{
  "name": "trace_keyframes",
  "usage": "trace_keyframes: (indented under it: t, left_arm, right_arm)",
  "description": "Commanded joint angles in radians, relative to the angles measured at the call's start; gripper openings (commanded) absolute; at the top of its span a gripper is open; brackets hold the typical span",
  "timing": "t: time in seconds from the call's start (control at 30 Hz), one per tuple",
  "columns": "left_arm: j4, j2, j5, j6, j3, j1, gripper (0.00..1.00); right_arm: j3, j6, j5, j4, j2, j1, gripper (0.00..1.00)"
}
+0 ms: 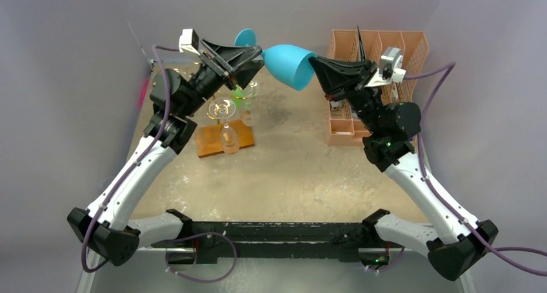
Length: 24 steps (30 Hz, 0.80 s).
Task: Place the wine glass upside down on the wine glass rack
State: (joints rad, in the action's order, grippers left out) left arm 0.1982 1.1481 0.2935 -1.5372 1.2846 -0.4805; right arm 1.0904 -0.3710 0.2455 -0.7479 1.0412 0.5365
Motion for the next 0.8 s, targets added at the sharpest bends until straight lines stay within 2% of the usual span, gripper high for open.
trace_keyframes:
  t: [0.0,0.23,0.43,0.53,0.73,0.77]
  left_arm:
    - [0.141,0.056,-0.028,-0.101,0.009,-0.017,0.56]
    - [0.104,0.031,-0.165,-0.038,-0.016,-0.042,0.5]
    - [0.128,0.039,-0.14,-0.063,0.004,-0.046,0.4]
    - [0.153,0.031,-0.103,-0.076,0.006,-0.053,0.32]
    - [0.135,-0.019,-0.134,0.004,0.004,-0.062,0.02]
    - [0.134,-0.025,-0.135,0.027,0.005,-0.061,0.0]
  right_arm:
    - [0.052,0.101,0.061,-0.044,0.003,0.006,0.0]
    - [0.057,0.1,0.123,-0.036,0.012,0.01,0.0]
    - [0.078,0.117,0.208,0.004,0.024,0.011,0.0]
    - [0.06,0.112,0.235,-0.038,0.026,0.011,0.0]
    - [0.057,0.095,0.277,-0.048,0.035,0.011,0.0]
    - [0.056,0.093,0.279,-0.041,0.033,0.011,0.0]
